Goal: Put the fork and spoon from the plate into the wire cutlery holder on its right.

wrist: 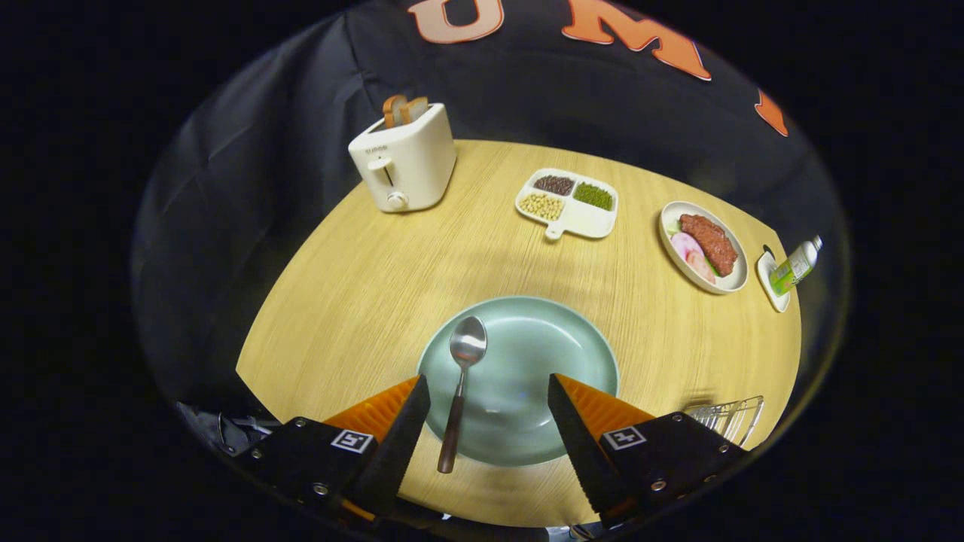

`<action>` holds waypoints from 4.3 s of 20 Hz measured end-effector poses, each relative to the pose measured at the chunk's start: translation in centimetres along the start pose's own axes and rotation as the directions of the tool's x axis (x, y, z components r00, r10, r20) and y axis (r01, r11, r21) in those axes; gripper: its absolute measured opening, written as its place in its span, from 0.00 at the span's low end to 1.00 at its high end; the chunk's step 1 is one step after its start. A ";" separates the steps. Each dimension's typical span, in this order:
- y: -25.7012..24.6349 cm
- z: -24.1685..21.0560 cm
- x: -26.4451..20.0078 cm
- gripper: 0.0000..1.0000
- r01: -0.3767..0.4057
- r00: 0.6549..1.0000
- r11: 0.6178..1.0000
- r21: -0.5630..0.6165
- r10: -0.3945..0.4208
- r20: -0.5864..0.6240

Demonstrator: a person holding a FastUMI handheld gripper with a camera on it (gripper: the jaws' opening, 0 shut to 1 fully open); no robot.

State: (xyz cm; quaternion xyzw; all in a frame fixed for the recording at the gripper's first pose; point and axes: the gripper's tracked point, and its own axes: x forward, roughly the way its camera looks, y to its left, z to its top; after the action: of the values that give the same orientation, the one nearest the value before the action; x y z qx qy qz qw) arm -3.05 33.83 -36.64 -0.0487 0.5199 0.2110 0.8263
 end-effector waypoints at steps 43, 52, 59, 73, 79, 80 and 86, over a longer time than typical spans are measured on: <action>-10.8 -1.5 -7.5 0.06 0.070 0.996 0.957 0.283 -0.054 -0.064; -17.7 -4.4 -12.1 0.06 0.175 0.984 0.904 0.390 -0.167 -0.055; -21.1 -9.4 -13.0 0.06 0.232 0.971 0.892 0.388 -0.187 -0.150; -22.7 -10.8 -12.1 0.09 0.239 0.962 0.918 0.317 -0.180 -0.204; -25.8 -4.4 -15.5 0.19 0.223 0.959 0.886 0.405 -0.273 0.069; -26.3 -2.8 -16.4 0.23 0.219 0.943 0.883 0.416 -0.301 0.143; -28.5 3.9 -23.3 0.56 0.193 0.811 0.880 0.433 -0.392 0.435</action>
State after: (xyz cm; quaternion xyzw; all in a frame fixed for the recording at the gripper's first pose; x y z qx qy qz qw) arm 3.02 2.22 -18.35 0.0839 0.2983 -0.0174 0.9506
